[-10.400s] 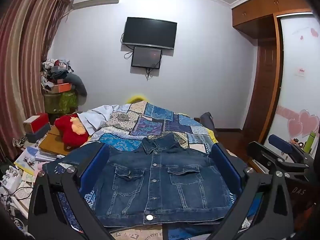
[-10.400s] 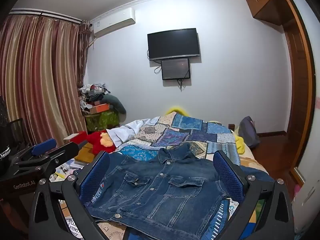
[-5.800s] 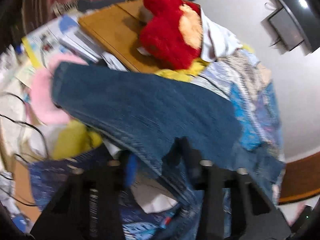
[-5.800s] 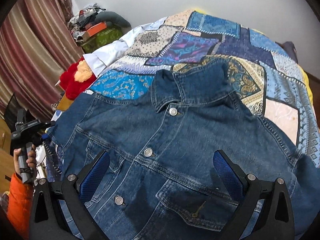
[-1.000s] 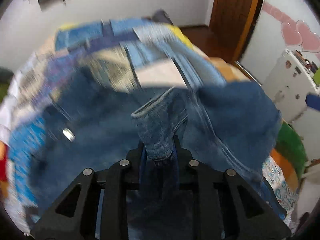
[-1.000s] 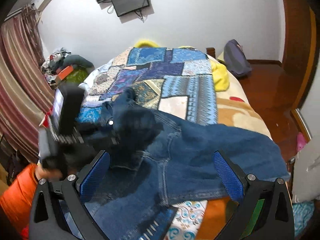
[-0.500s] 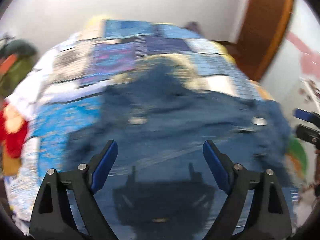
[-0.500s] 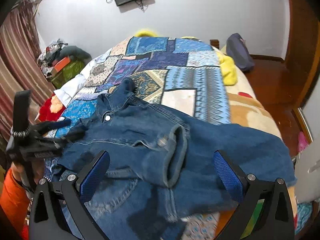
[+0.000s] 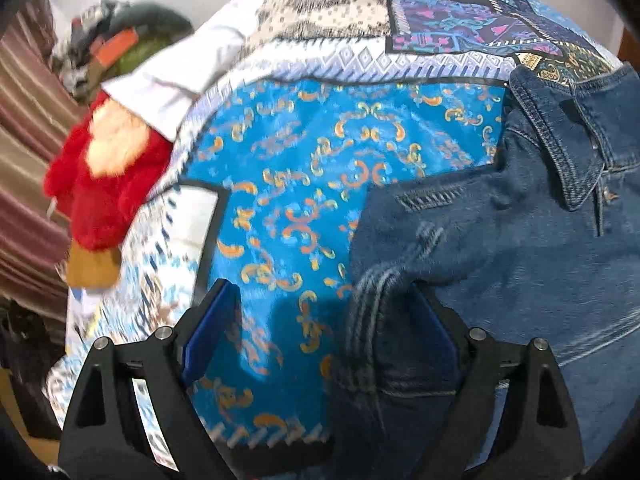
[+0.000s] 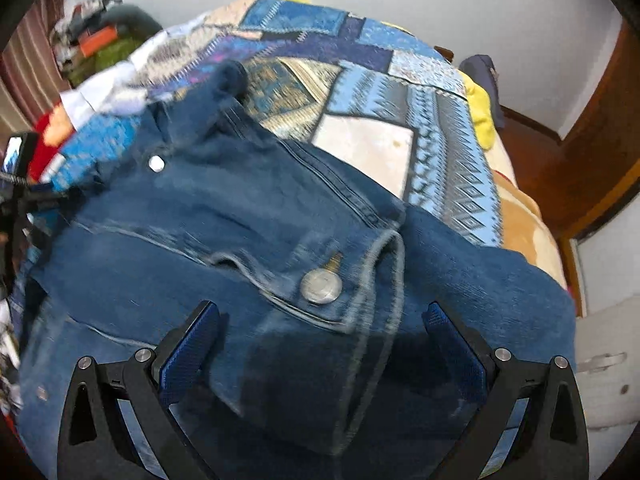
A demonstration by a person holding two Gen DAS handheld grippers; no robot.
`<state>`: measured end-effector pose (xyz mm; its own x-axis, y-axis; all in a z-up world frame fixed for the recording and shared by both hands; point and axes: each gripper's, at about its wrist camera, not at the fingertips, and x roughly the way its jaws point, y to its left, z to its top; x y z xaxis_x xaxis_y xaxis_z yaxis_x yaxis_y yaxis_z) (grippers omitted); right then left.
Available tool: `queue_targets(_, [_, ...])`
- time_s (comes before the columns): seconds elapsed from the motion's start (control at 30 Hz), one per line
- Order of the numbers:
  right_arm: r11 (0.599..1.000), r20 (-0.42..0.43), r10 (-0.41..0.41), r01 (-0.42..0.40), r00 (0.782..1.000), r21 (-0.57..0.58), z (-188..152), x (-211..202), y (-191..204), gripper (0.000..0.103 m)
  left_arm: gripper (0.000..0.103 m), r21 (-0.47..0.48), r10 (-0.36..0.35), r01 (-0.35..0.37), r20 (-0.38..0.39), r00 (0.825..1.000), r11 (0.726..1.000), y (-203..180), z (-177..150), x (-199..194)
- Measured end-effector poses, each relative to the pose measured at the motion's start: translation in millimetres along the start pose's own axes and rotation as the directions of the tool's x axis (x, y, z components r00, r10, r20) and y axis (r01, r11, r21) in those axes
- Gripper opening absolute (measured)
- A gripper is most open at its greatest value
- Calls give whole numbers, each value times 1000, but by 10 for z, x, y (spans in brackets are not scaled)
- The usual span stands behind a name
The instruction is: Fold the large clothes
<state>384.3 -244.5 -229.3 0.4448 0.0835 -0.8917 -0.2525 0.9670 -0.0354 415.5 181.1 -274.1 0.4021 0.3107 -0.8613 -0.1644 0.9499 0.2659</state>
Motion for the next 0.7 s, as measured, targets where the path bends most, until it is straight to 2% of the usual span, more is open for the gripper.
queue_targets(0.07, [1000,-4,-20,20,1000,-17,-57,-8,-74,103,90,9,17,-17,12,1000,1000,-17,-9,23])
queue_targets(0.17, [1000,0,9,-9,1000,-12,-154,-86,-182,103,90,-31,4,-3,23,1000,1000,40,-35,27])
queue_targets(0.33, [1000,11,22,-22,1000,10,-291,-285,-238,103,91,-20,41,-42,-17,999,999,2,25,26])
queue_targets(0.47, [1000,36,-3,2,999,24,-417,-516,-328,103,90,-69,46,-48,-31,998,996,87,92,-130])
queue_targets(0.57, [998,75,-19,15,997,64,-522,-742,-525,103,90,-80,44,-43,16,999,996,120,134,-428])
queue_targets(0.7, [985,124,-38,16,992,174,-629,-1015,-922,103,91,-22,6,-4,106,994,1000,-19,198,-930])
